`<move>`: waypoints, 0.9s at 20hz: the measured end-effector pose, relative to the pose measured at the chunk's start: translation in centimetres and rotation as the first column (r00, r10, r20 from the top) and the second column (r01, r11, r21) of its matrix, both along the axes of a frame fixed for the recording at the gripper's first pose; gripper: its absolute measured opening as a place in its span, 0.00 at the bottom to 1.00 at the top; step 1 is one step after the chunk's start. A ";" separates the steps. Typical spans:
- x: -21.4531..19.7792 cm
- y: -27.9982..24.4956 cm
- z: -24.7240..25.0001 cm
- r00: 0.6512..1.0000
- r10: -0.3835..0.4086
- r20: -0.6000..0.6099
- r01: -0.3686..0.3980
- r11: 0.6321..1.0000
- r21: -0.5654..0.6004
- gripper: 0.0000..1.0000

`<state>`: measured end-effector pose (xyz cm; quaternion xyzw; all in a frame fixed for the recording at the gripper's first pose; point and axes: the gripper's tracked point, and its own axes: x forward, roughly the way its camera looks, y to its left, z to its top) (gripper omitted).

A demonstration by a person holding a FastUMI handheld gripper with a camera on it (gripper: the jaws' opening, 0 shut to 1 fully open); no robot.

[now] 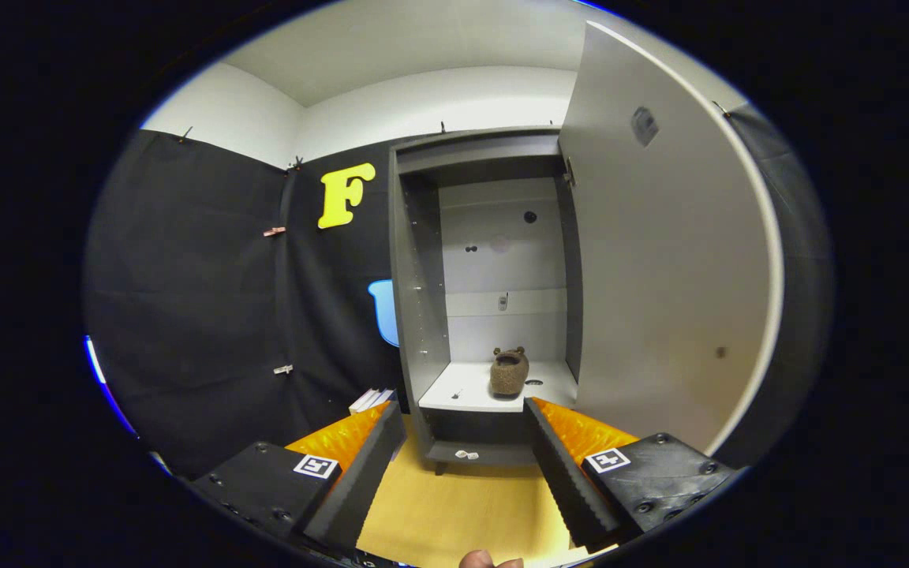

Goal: Open the shoe cabinet door, grab the shoes and put them into the shoe cabinet, then close the shoe cabinet door.

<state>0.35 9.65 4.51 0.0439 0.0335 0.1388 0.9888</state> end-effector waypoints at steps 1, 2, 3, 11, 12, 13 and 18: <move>-2.4 -0.8 0.1 1.000 0.008 0.004 -0.008 1.000 -0.001 0.98; -3.6 -1.8 0.4 1.000 0.019 0.013 -0.019 1.000 0.007 0.98; -4.2 -3.7 0.4 1.000 0.008 0.018 -0.008 1.000 0.002 0.98; -3.3 -19.2 -0.9 0.965 -0.258 -0.047 0.261 0.964 0.060 0.98; -2.8 -20.8 -1.3 0.956 -0.287 -0.059 0.291 0.954 0.076 0.97; -2.1 -22.4 -2.0 0.945 -0.318 -0.074 0.324 0.943 0.082 0.98; 1.9 -27.2 -4.3 0.913 -0.393 -0.112 0.400 0.916 0.041 0.98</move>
